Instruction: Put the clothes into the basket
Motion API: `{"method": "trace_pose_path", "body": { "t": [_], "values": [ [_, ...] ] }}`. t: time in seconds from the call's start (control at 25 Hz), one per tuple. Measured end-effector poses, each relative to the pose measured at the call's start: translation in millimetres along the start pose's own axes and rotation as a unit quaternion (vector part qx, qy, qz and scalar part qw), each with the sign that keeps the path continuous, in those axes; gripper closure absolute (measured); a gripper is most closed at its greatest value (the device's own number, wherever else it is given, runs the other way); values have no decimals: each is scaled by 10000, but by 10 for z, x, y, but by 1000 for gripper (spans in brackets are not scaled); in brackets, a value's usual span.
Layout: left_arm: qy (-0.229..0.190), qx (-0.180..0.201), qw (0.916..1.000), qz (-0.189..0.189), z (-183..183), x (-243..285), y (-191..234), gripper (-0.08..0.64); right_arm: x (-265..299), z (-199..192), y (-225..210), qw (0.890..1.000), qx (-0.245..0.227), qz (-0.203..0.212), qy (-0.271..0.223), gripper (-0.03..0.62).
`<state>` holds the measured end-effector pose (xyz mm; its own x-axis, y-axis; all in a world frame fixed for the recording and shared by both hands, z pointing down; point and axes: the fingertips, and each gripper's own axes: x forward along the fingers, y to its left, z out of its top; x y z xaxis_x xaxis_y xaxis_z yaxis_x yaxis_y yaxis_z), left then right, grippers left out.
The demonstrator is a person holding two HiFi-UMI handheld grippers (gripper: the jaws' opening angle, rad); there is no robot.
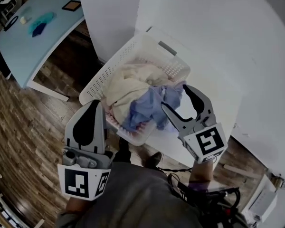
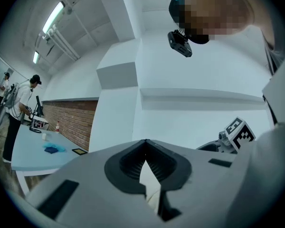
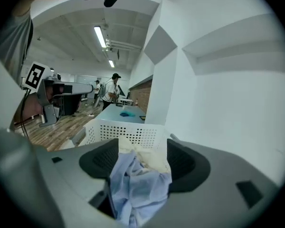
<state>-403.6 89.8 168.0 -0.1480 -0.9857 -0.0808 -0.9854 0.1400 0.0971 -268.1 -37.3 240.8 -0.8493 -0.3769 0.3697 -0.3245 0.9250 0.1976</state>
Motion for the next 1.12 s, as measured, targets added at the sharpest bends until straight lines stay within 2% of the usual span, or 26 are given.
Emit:
{"method": "trace_pose_path", "body": {
  "t": [0.12, 0.2, 0.4, 0.64, 0.88, 1.12],
  "values": [
    [96, 9, 9998, -202, -52, 48, -204, 552, -287, -239, -130, 9994, 264, -202, -54, 255],
    [129, -2, 9997, -223, -77, 80, -373, 552, -444, -416, -221, 9993, 339, -184, -19, 233],
    [307, 132, 9991, -257, -118, 107, -770, 552, -732, -895, -183, 9984, 512, 218, 100, 184],
    [534, 217, 9982, -163, -253, 140, -1069, 552, -708, -1409, 50, 9929, 530, 1037, 259, 140],
    [703, 261, 9971, -88, -284, 215, -945, 552, -261, -1660, 367, 9863, 366, 1533, 486, 89],
    [818, 326, 9960, 153, -323, 246, -626, 552, 261, -1767, 376, 9883, -116, 1319, 754, 46]
  ]
}}
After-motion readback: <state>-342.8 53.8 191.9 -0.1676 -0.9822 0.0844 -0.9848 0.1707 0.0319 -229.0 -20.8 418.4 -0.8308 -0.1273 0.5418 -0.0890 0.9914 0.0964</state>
